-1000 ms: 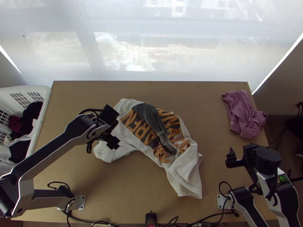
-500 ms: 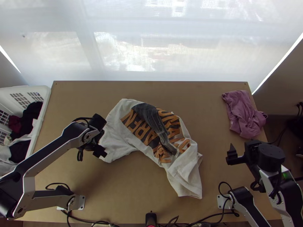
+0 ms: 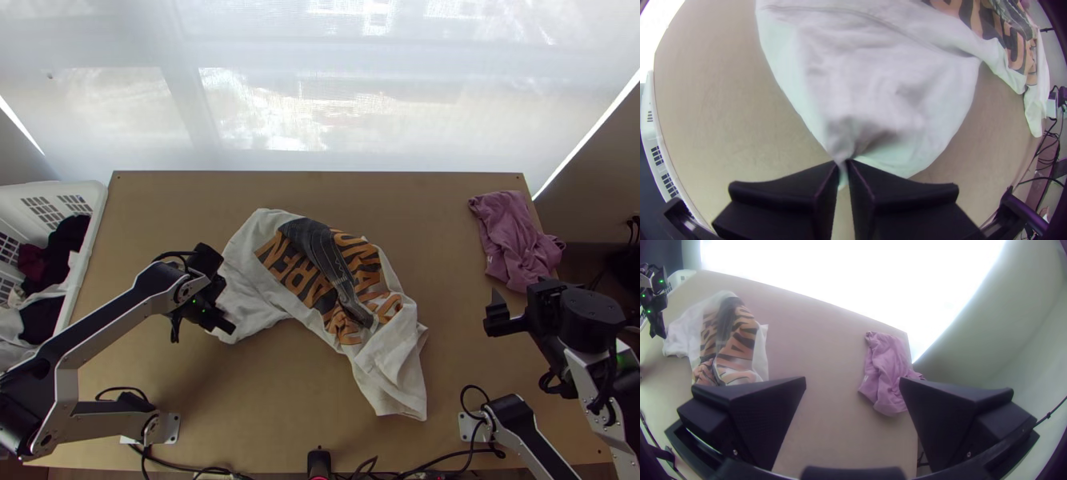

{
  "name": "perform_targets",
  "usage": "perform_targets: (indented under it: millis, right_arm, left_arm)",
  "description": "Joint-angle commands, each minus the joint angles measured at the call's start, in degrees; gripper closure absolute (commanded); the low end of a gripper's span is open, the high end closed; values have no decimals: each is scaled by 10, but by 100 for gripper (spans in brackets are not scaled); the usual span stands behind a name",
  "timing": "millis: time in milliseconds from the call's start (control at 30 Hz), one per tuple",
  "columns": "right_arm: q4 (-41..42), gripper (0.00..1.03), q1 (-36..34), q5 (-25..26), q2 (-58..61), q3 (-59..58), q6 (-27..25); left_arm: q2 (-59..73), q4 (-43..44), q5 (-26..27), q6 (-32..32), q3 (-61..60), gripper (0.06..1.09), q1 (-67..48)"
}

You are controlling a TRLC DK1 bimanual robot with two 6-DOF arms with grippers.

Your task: Fold the t-shirt

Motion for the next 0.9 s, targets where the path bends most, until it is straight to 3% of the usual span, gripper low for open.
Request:
perform_targets:
  millis: [0, 333, 433, 867]
  right_arm:
    - [-8, 5, 2, 0, 6, 16, 1]
    - [-11, 5, 20, -3, 20, 31, -7]
    - [-14, 5, 25, -3, 34, 45, -8]
    - [-4, 5, 34, -7, 61, 77, -17]
  left_arm:
    - [-6, 20, 23, 8, 0, 105, 2]
    - [-47, -12, 30, -9, 153, 105, -31]
    - [-45, -11, 68, -15, 225, 105, -50]
    - [98, -7, 80, -61, 543, 105, -223]
